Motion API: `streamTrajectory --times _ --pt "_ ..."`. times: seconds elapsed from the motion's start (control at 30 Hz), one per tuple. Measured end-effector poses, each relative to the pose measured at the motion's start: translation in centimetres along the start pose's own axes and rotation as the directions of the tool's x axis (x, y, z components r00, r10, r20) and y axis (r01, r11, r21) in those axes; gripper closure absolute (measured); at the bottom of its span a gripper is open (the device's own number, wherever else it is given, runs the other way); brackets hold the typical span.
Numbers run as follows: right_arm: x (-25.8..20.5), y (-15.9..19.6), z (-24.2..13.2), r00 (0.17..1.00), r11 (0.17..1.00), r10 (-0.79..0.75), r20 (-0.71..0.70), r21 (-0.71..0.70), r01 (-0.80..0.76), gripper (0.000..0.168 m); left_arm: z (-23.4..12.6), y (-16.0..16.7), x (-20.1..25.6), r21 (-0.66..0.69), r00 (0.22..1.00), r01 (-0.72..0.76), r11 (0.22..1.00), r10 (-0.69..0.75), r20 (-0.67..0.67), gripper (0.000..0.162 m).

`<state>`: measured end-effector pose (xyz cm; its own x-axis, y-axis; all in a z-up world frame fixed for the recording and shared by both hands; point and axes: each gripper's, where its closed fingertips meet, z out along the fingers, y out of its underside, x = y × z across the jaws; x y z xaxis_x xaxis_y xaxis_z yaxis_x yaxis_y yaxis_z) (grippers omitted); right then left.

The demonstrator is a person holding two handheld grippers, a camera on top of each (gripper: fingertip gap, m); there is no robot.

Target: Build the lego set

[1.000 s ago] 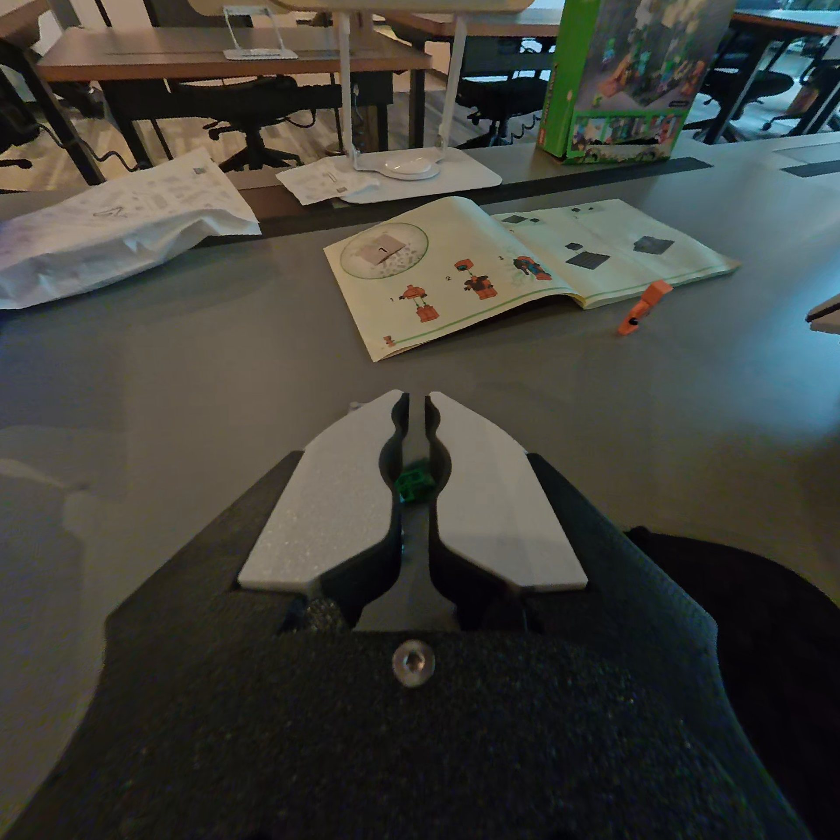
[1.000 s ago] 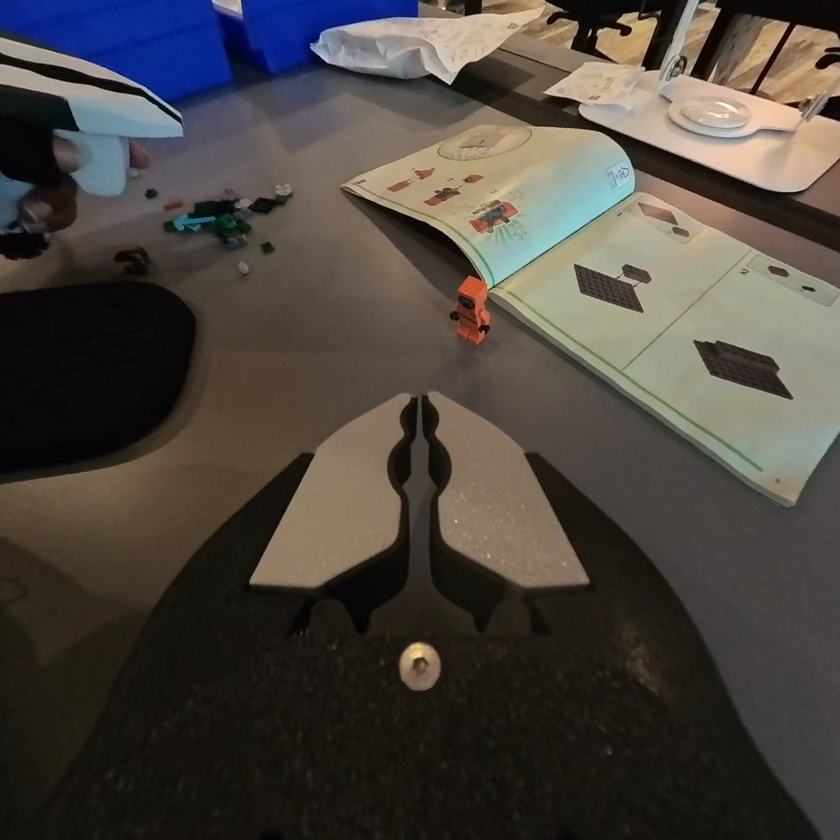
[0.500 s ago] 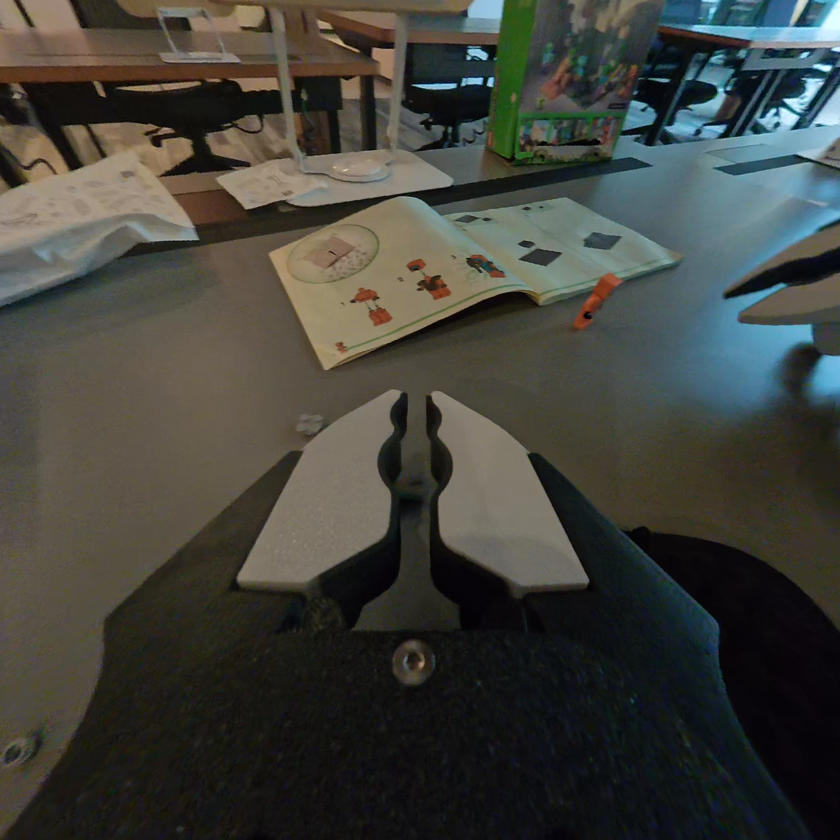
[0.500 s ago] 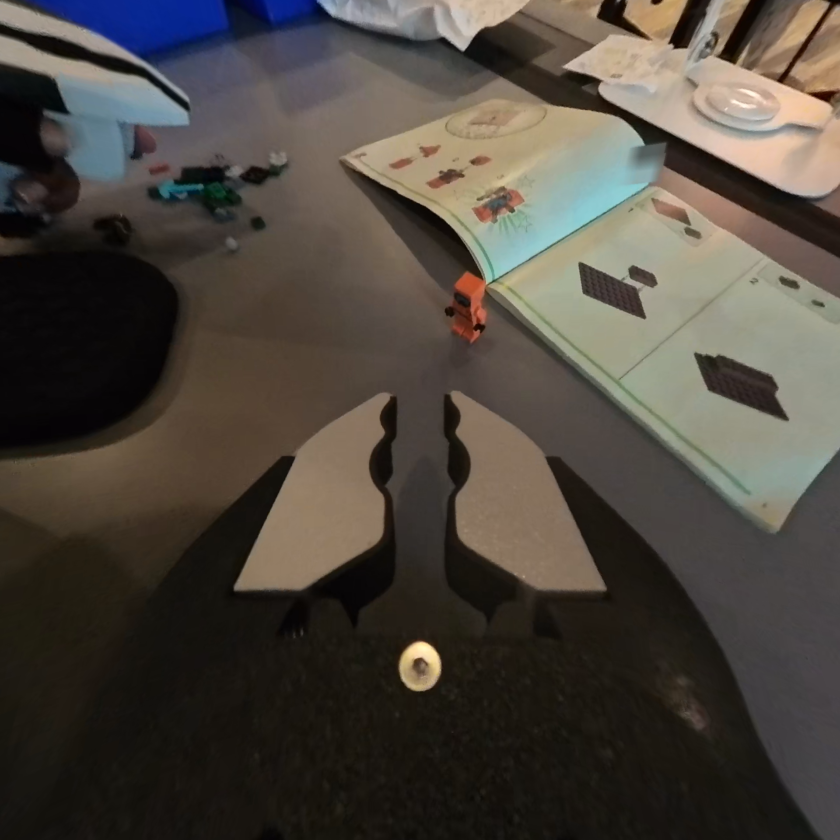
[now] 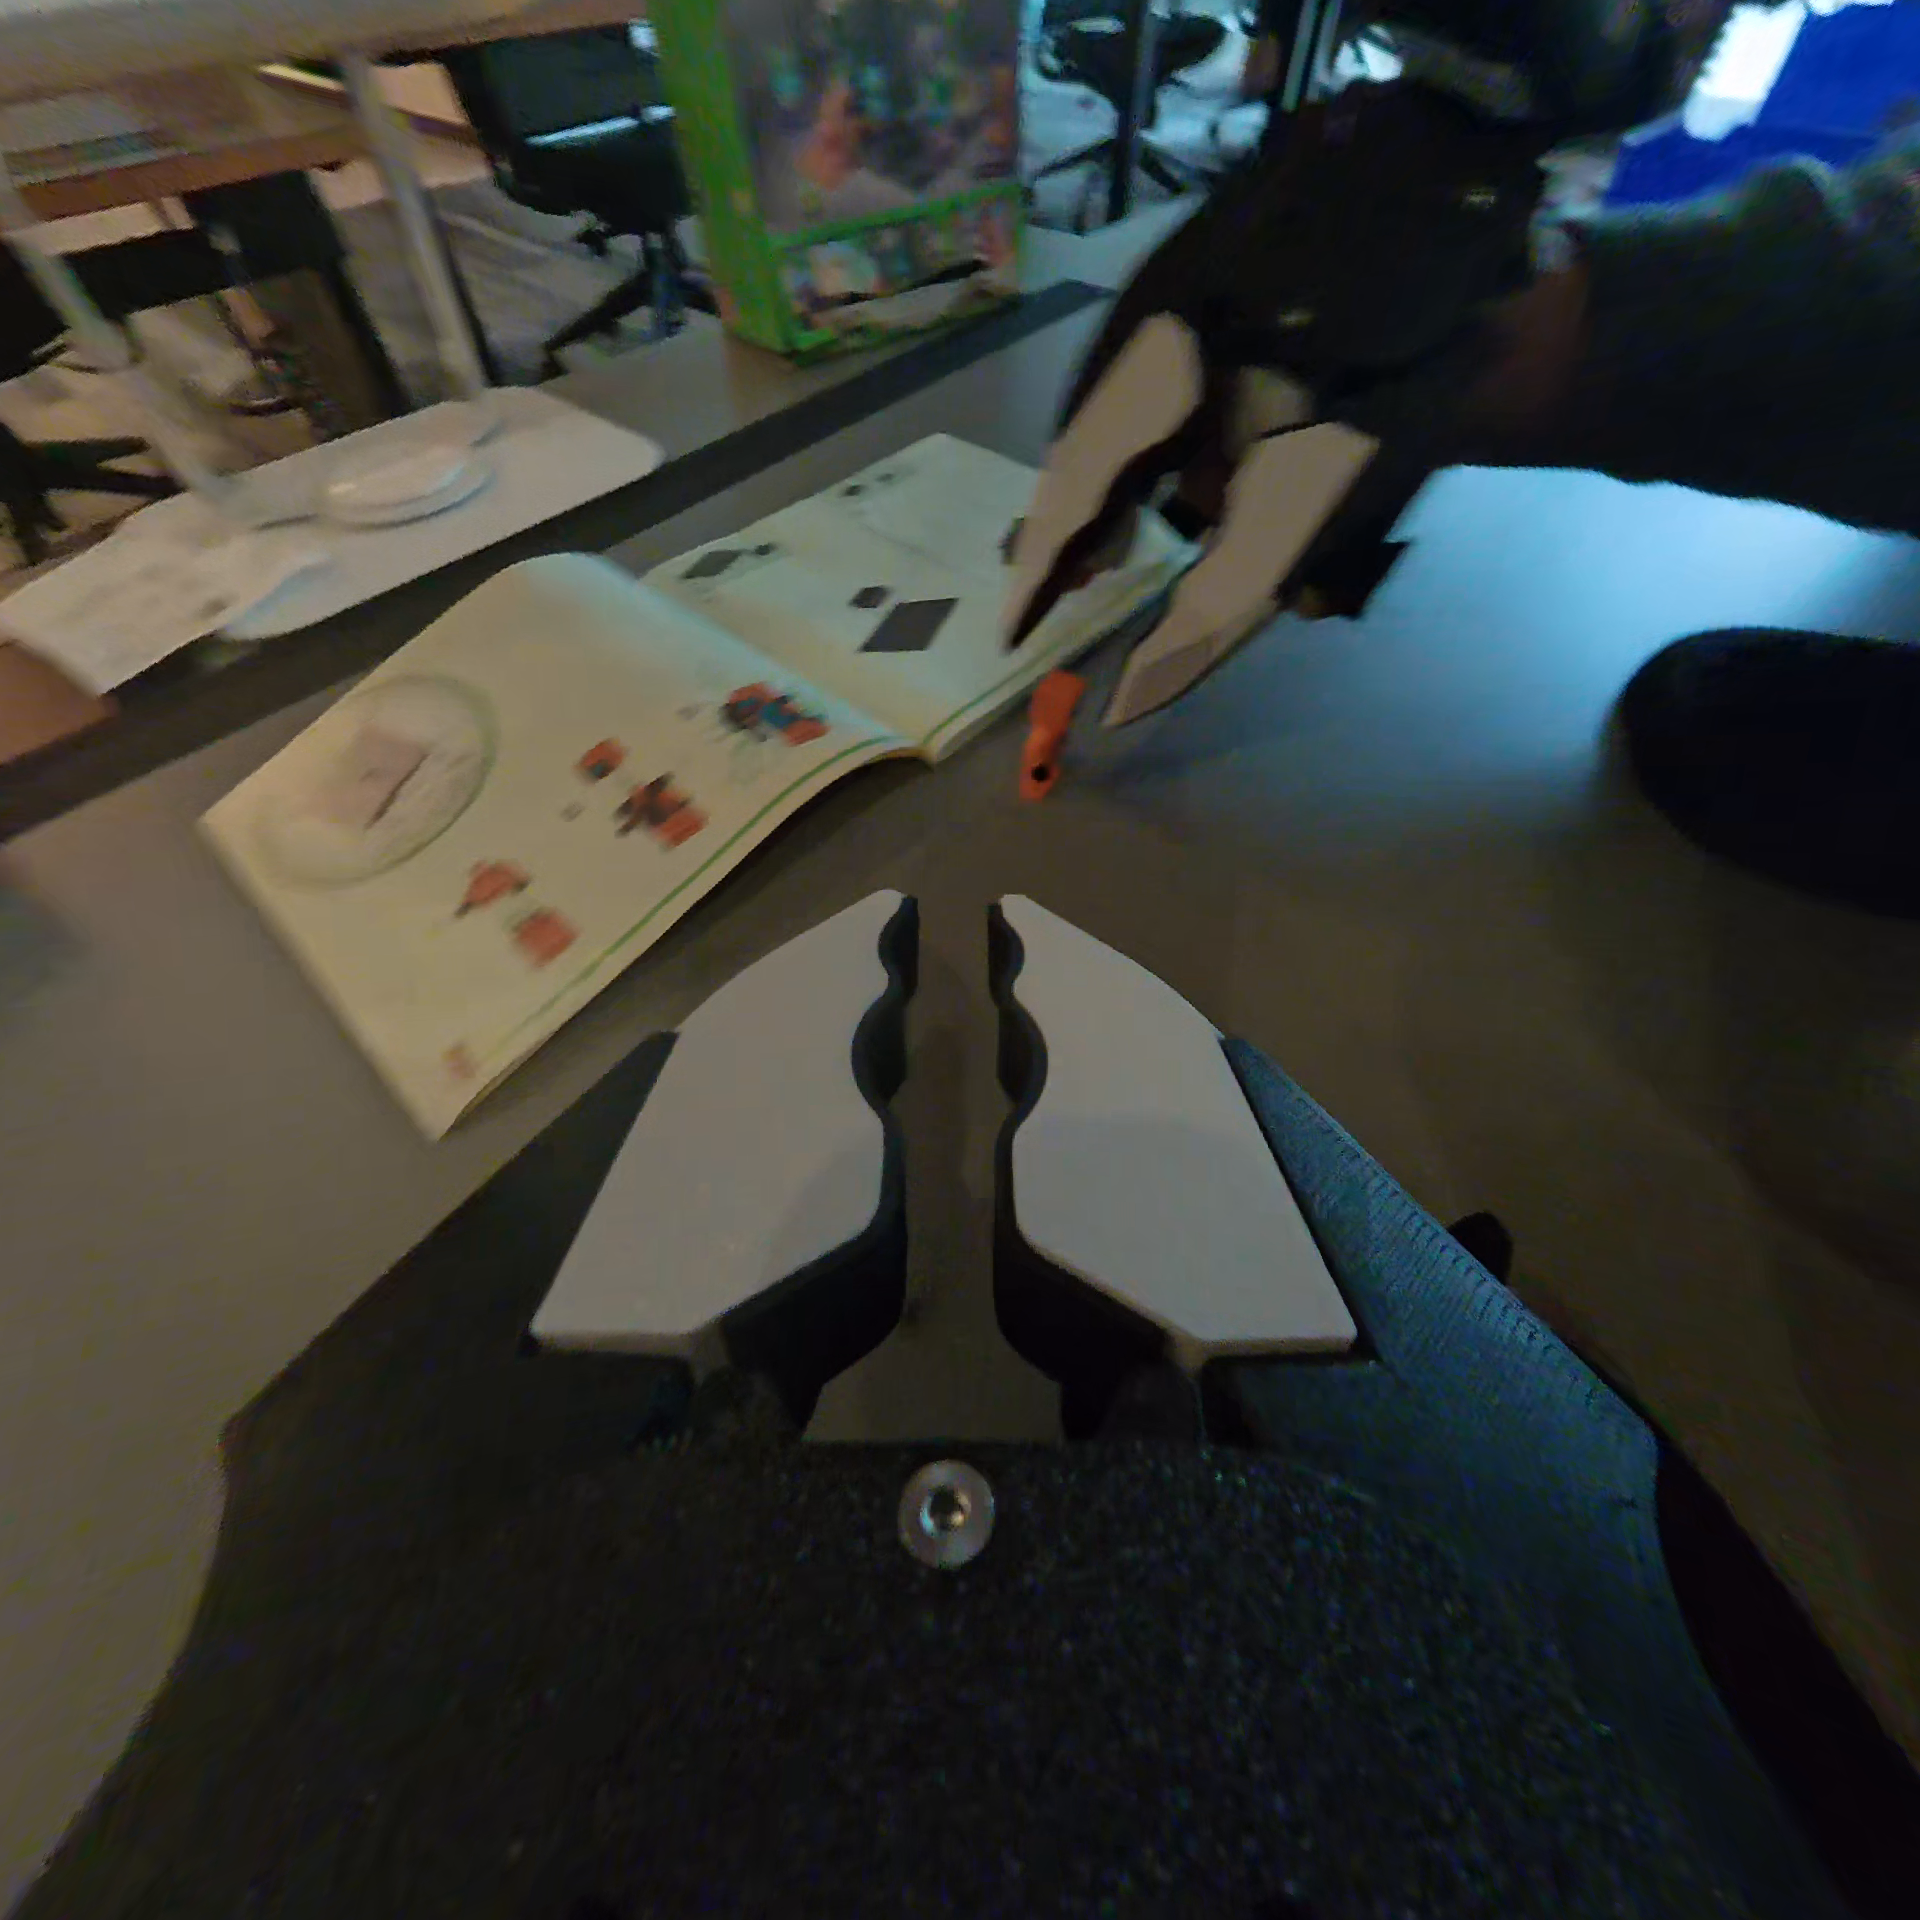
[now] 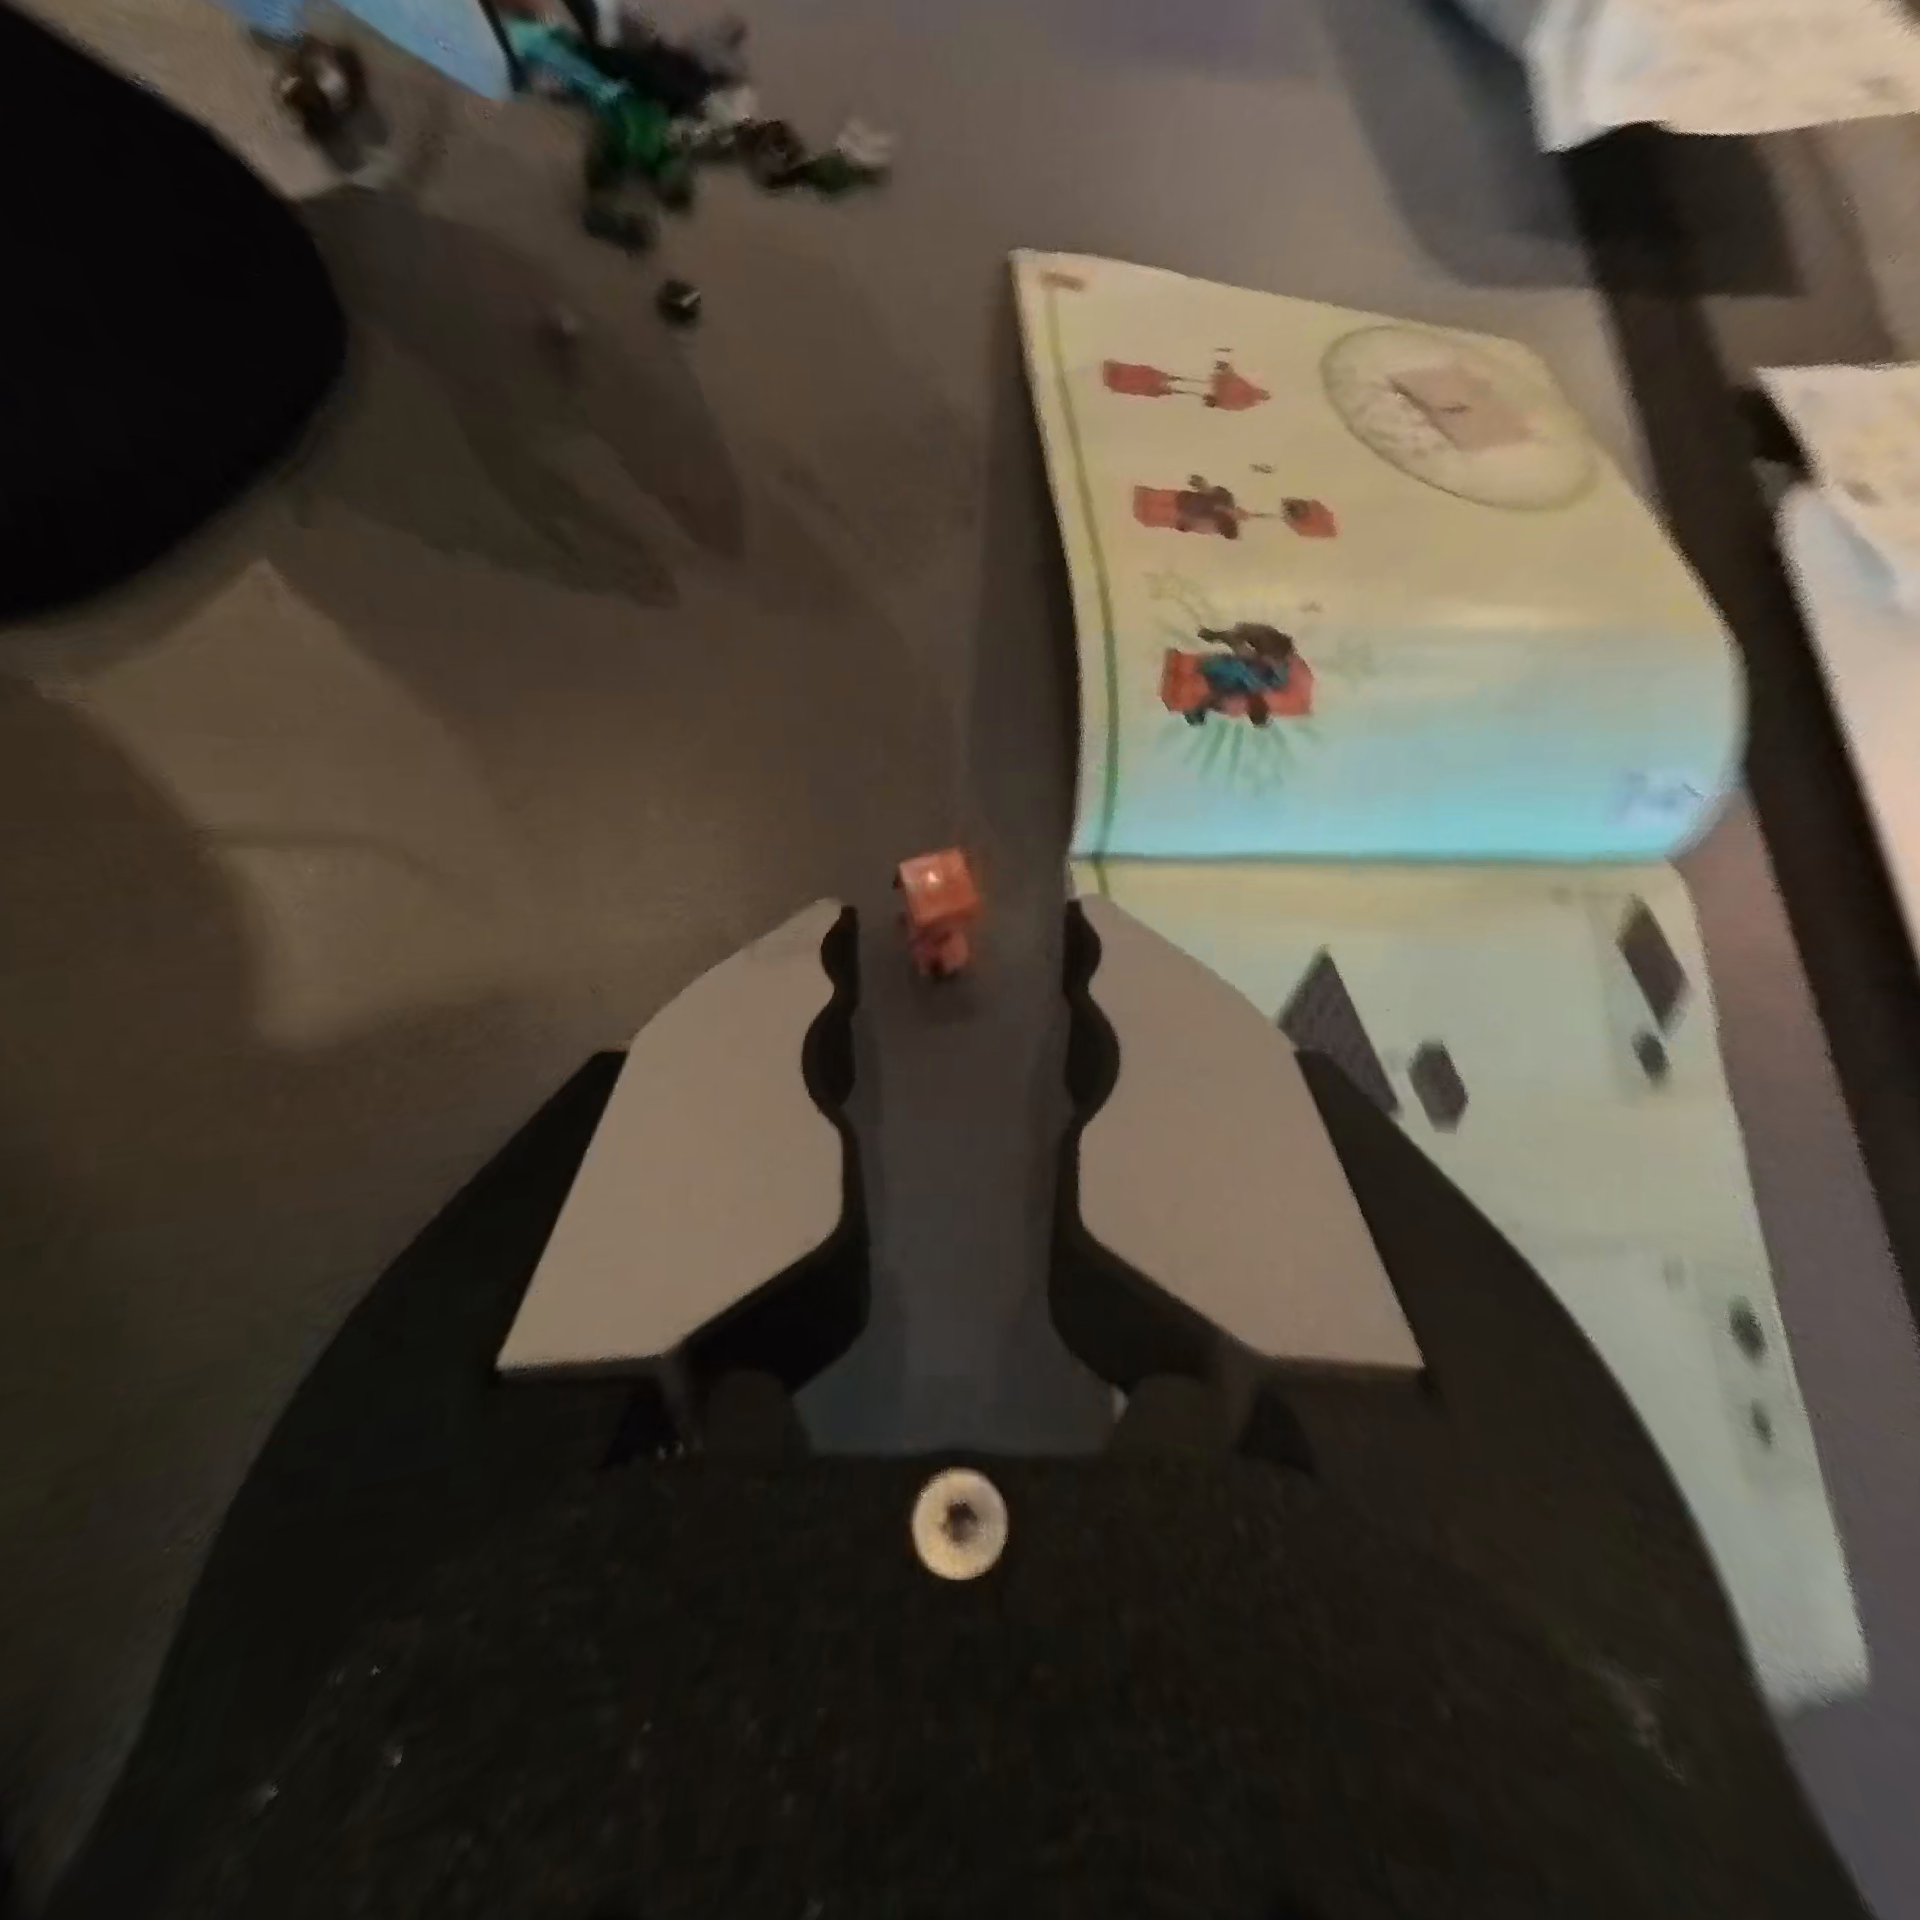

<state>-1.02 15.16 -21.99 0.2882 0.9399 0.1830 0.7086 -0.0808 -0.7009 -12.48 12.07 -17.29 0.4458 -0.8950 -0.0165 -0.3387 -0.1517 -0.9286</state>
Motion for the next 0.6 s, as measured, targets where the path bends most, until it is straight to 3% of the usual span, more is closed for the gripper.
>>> streamTrajectory --times 0.1,0.2,0.3,0.47,0.6 --pt "-0.4 0.2 1.1 0.997 0.998 -0.047 0.065 -0.038 0.050 0.132 1.2 -0.3 1.1 -0.024 0.999 -0.034 0.999 0.033 -0.033 0.149" --pt "-0.6 -0.3 1.1 0.995 0.998 -0.064 0.079 -0.021 0.066 0.154 2.2 0.1 1.8 -0.062 0.997 -0.065 0.996 0.062 -0.051 0.149" --pt "-0.9 -0.8 0.8 0.995 0.999 -0.046 0.090 -0.008 0.047 0.156 3.3 0.4 2.4 -0.092 0.993 -0.084 0.992 0.075 -0.090 0.148" --pt "-2.7 -3.8 -0.8 0.961 0.981 0.138 0.239 0.100 -0.166 0.156 5.9 0.9 3.6 -0.137 0.976 -0.086 0.987 0.055 -0.211 0.130" --pt "-4.1 -6.3 -2.5 0.905 0.933 0.210 0.369 0.203 -0.299 0.156 6.5 -0.6 6.1 -0.093 0.908 0.021 0.995 -0.058 -0.416 0.123"
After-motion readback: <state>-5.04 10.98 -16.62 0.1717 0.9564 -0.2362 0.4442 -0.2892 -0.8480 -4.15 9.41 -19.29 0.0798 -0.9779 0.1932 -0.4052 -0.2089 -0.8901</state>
